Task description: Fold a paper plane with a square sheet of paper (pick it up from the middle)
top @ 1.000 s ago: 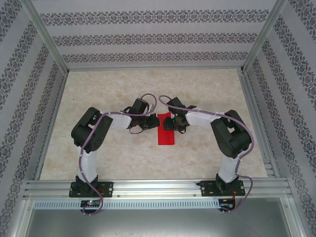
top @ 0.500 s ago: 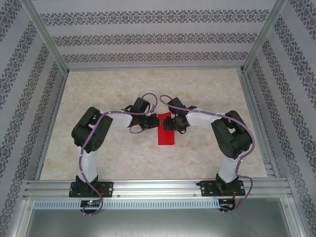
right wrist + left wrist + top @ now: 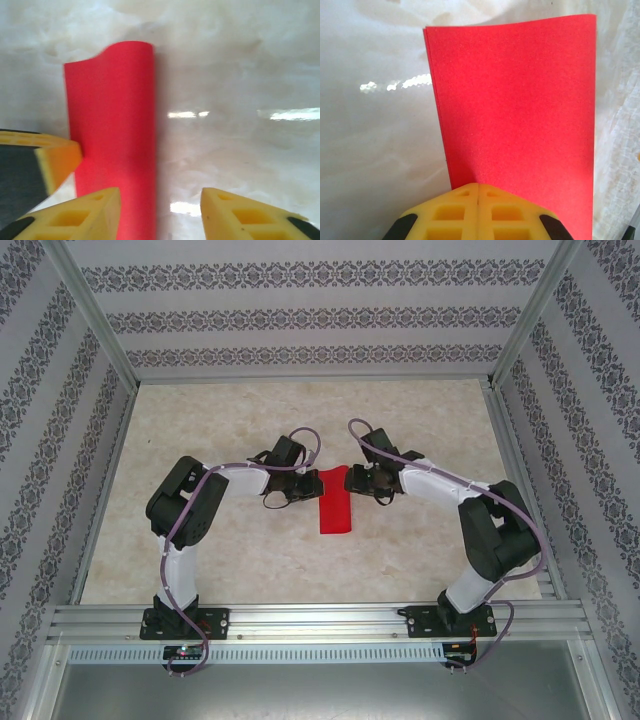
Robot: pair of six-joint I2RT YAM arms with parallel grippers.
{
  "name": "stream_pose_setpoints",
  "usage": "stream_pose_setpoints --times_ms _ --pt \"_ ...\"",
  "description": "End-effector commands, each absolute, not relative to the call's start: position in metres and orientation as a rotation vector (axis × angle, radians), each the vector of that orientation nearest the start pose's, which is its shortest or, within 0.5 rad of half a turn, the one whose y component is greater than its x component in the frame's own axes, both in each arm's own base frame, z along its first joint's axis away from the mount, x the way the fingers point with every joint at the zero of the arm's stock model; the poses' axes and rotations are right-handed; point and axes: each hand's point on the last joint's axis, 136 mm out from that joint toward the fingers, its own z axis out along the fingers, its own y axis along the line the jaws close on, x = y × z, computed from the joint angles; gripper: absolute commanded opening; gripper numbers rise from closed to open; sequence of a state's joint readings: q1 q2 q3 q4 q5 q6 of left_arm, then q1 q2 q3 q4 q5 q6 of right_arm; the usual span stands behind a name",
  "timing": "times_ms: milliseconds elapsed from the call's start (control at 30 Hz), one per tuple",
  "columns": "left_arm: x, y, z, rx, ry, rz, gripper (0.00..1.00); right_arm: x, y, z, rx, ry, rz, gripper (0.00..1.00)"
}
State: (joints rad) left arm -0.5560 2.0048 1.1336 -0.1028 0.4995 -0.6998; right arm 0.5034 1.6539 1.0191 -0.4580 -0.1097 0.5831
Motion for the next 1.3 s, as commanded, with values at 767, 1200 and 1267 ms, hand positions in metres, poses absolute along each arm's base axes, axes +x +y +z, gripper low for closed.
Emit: stream_pose_setpoints --times_ms 767,1200,1267 --pt "0.313 -0.268 -0.054 -0.101 3.032 -0.657 0.00 0.337 0.240 0.023 0.012 2.852 0.636 0.09" --pt "0.310 -0.263 -0.061 -0.132 3.045 -0.622 0.00 0.329 0.217 -0.001 0.021 2.901 0.600 0.09" --pt "0.309 -0.262 -0.062 -0.136 3.048 -0.614 0.00 0.326 0.213 -0.005 0.027 2.908 0.627 0.09"
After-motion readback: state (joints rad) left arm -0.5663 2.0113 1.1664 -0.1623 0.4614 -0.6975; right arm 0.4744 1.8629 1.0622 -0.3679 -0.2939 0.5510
